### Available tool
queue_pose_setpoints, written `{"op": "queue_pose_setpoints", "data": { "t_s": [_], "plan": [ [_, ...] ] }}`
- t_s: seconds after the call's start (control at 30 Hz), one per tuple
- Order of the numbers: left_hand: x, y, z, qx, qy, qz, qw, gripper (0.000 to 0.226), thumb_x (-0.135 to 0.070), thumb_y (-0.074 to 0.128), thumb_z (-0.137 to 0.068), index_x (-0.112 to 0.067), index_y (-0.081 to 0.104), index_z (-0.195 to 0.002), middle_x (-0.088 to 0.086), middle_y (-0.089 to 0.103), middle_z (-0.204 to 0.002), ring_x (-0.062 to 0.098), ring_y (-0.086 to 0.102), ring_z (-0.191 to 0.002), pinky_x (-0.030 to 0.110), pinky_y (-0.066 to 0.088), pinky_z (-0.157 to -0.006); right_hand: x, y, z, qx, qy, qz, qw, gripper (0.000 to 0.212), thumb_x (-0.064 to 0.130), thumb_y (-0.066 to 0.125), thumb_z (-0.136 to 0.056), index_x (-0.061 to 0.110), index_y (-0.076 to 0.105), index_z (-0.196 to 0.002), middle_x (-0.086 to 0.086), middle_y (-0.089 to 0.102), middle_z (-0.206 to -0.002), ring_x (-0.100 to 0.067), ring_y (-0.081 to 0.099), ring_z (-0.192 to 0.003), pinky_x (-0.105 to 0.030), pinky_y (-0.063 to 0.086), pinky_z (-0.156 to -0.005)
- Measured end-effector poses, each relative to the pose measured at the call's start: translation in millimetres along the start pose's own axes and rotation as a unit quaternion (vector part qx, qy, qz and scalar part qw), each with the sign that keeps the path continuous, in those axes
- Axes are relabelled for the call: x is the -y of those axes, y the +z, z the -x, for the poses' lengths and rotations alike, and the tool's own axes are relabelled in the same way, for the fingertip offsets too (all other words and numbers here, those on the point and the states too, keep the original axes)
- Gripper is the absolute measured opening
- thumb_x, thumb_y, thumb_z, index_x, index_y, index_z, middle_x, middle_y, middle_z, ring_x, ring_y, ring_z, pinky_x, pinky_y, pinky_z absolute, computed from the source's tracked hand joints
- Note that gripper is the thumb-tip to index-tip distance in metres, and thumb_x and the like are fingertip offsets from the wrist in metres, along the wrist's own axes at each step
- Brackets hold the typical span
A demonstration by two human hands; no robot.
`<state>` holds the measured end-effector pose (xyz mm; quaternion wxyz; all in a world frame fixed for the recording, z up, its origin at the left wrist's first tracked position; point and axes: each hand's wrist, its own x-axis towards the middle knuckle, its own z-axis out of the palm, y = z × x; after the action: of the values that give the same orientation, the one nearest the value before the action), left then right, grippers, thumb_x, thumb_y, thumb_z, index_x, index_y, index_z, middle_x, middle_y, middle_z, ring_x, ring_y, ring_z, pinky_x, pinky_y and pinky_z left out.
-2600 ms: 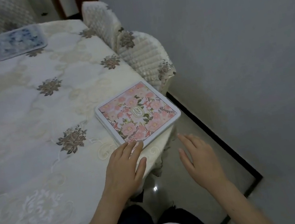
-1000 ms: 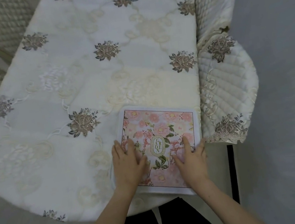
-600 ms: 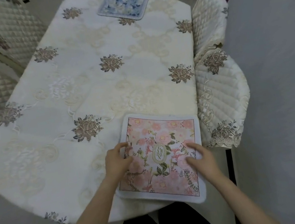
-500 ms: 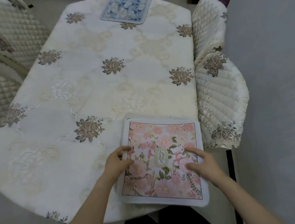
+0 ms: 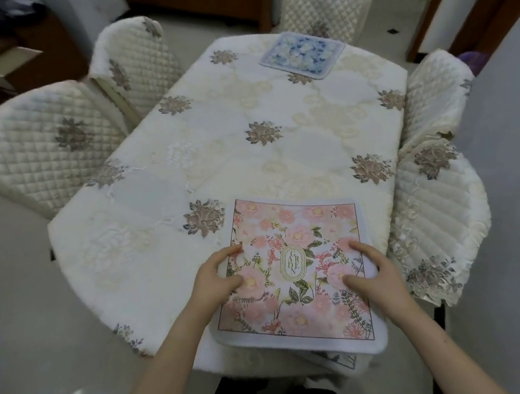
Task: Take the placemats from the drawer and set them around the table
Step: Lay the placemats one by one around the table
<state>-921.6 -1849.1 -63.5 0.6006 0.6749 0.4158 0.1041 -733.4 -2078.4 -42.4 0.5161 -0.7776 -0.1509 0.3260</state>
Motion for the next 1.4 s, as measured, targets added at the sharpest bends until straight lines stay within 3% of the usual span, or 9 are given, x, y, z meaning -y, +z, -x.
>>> {"op": "queue_pose_setpoints", "data": {
  "t_s": [0.1, 0.2, 0.3, 0.53, 0.63, 0.8, 1.03, 1.23, 1.4],
  "plan": [
    [-11.5, -18.6, 16.8, -0.061, 0.001, 0.047, 0.997, 0.056, 0.008, 0.063, -0.074, -0.032, 0.066, -0.114, -0.018, 0.059, -0.117, 0.023, 0.053, -0.059, 0.032, 0.044, -0.051, 26.3, 11.7, -5.2, 0.024, -0.017, 0.002, 1.0, 0.058, -0.004, 0.07, -0.079, 0.026, 0.057, -0.127, 0.0, 0.064, -0.113, -0.003, 0.069, -0.073, -0.018, 0.055, -0.056],
    [-20.0, -41.6, 37.5, -0.117, 0.007, 0.085, 0.989, 0.054, 0.009, 0.063, -0.074, -0.029, 0.068, -0.112, -0.013, 0.063, -0.117, 0.019, 0.055, -0.057, 0.029, 0.045, -0.051, 51.8, 30.2, -8.4, 0.063, -0.037, -0.007, 0.997, 0.059, -0.007, 0.069, -0.08, 0.025, 0.058, -0.127, -0.002, 0.068, -0.107, -0.01, 0.069, -0.07, -0.031, 0.059, -0.058],
    [-21.3, -69.0, 56.7, -0.171, 0.006, 0.109, 0.979, 0.053, 0.01, 0.063, -0.073, -0.027, 0.069, -0.11, -0.009, 0.064, -0.117, 0.006, 0.062, -0.062, 0.022, 0.05, -0.053, 73.7, 57.2, -8.8, 0.1, -0.063, -0.001, 0.993, 0.058, -0.009, 0.067, -0.08, 0.024, 0.059, -0.127, -0.002, 0.068, -0.102, -0.006, 0.064, -0.059, -0.021, 0.052, -0.051],
    [4.8, -144.4, 94.6, -0.236, -0.011, 0.148, 0.96, 0.053, 0.002, 0.067, -0.071, -0.04, 0.07, -0.104, -0.01, 0.065, -0.116, 0.038, 0.064, -0.071, 0.061, 0.052, -0.068, 104.7, 133.7, 2.4, 0.161, -0.11, 0.01, 0.981, 0.059, -0.005, 0.069, -0.077, 0.033, 0.062, -0.121, 0.001, 0.069, -0.104, -0.031, 0.058, -0.067, -0.046, 0.054, -0.064],
    [17.6, -190.7, 103.9, -0.25, -0.014, 0.161, 0.955, 0.052, 0.005, 0.067, -0.073, -0.036, 0.069, -0.106, -0.007, 0.064, -0.116, 0.035, 0.069, -0.082, 0.052, 0.058, -0.068, 118.3, 181.4, 15.7, 0.167, -0.125, 0.025, 0.978, 0.06, -0.004, 0.07, -0.076, 0.034, 0.062, -0.122, 0.014, 0.064, -0.114, -0.044, 0.06, -0.078, -0.053, 0.054, -0.068],
    [38.8, -275.0, 117.4, -0.242, -0.012, 0.146, 0.959, 0.049, 0.007, 0.065, -0.077, -0.027, 0.067, -0.112, -0.01, 0.062, -0.115, 0.022, 0.07, -0.087, 0.04, 0.06, -0.068, 124.6, 270.5, 35.5, 0.169, -0.11, -0.001, 0.979, 0.061, -0.008, 0.069, -0.077, 0.03, 0.062, -0.124, 0.014, 0.06, -0.115, -0.027, 0.06, -0.069, -0.057, 0.052, -0.07],
    [66.8, -390.1, 134.4, -0.238, -0.016, 0.089, 0.967, 0.052, 0.004, 0.062, -0.079, -0.029, 0.063, -0.12, -0.013, 0.061, -0.117, 0.012, 0.067, -0.073, 0.024, 0.053, -0.057, 136.7, 382.0, 58.4, 0.188, -0.11, -0.01, 0.976, 0.061, -0.006, 0.073, -0.075, 0.029, 0.062, -0.124, 0.014, 0.064, -0.115, -0.006, 0.07, -0.085, -0.029, 0.06, -0.068],
    [89.9, -450.6, 121.4, -0.27, -0.033, 0.098, 0.957, 0.052, 0.008, 0.062, -0.078, -0.027, 0.065, -0.116, -0.01, 0.063, -0.11, 0.005, 0.063, -0.076, 0.01, 0.046, -0.051, 155.6, 453.0, 49.2, 0.2, -0.104, 0.012, 0.974, 0.061, -0.006, 0.075, -0.073, 0.027, 0.063, -0.124, 0.017, 0.063, -0.113, 0.004, 0.067, -0.088, -0.021, 0.058, -0.072],
    [104.1, -506.2, 92.1, -0.308, -0.051, 0.115, 0.943, 0.053, 0.008, 0.064, -0.078, -0.027, 0.065, -0.117, -0.011, 0.06, -0.111, -0.001, 0.061, -0.074, 0.009, 0.046, -0.051, 185.9, 523.5, 14.8, 0.226, -0.088, 0.006, 0.97, 0.062, -0.004, 0.075, -0.073, 0.031, 0.063, -0.123, 0.008, 0.069, -0.111, -0.012, 0.071, -0.09, -0.036, 0.06, -0.077]
  ]
}}
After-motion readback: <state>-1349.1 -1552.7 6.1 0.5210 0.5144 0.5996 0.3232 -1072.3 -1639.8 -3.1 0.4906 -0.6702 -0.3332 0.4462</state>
